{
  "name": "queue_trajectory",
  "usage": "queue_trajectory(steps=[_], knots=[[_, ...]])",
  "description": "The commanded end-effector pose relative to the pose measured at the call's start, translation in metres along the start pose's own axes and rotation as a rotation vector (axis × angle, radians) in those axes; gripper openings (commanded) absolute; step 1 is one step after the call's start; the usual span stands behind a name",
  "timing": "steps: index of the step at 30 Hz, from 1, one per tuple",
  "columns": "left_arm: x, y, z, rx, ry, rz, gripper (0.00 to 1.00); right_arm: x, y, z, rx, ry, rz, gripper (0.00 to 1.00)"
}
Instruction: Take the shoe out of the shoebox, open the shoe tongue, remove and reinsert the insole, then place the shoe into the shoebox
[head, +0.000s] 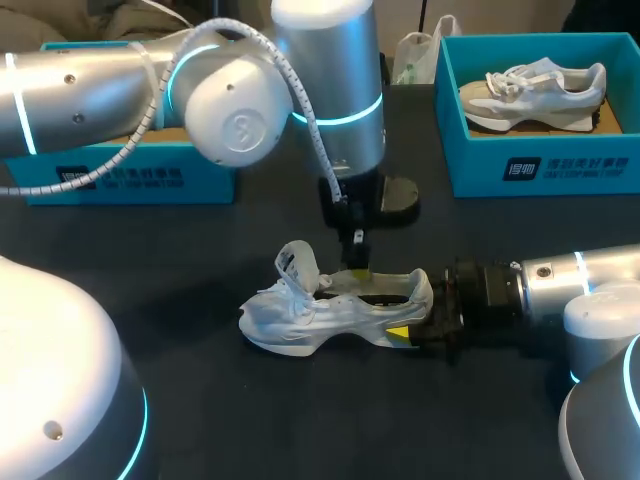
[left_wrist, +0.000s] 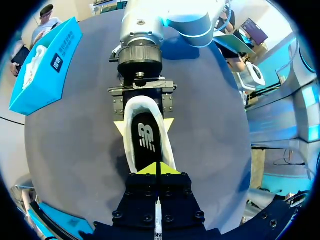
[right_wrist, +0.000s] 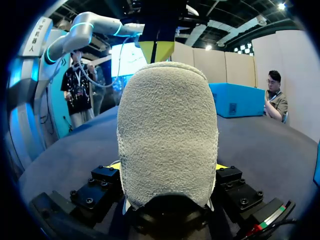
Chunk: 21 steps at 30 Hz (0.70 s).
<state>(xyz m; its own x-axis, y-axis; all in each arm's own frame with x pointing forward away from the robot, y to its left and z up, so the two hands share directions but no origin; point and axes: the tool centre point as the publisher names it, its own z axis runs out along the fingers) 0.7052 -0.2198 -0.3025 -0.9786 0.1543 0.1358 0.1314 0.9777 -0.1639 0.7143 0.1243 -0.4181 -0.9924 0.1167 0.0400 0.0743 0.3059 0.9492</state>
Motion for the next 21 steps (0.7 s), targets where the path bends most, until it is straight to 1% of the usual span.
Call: queue_trajectory(steps=[1,4,6,8,10,15,16,21], knots=[[-0.001,0.000,0.001,-0.001,0.002,0.001,0.00,0.001,0.001,0.002,0.007,0.001,0.001,0.00],[-0.001,0.000,0.001,-0.001,0.002,0.001,0.00,0.001,0.001,0.002,0.007,0.001,0.001,0.00],[-0.004,-0.005,0.014,0.003,0.005,0.031,0.00,0.001,0.001,0.002,0.007,0.001,0.001,0.00],[-0.008,-0.007,0.027,-0.014,-0.024,0.033,0.00,0.001,0.001,0.002,0.007,0.001,0.001,0.00],[-0.009,-0.008,0.035,-0.008,-0.014,0.043,0.00,0.001,0.001,0.002,0.007,0.001,0.001,0.00],[-0.011,-0.010,0.047,0.003,-0.019,0.057,0.00,0.001,0.001,0.002,0.007,0.001,0.001,0.00],[-0.011,-0.011,0.049,-0.006,-0.034,0.057,0.00,0.001,0.001,0.002,0.007,0.001,0.001,0.00],[-0.011,-0.011,0.059,-0.025,-0.022,0.053,0.00,0.001,0.001,0.002,0.007,0.001,0.001,0.00]])
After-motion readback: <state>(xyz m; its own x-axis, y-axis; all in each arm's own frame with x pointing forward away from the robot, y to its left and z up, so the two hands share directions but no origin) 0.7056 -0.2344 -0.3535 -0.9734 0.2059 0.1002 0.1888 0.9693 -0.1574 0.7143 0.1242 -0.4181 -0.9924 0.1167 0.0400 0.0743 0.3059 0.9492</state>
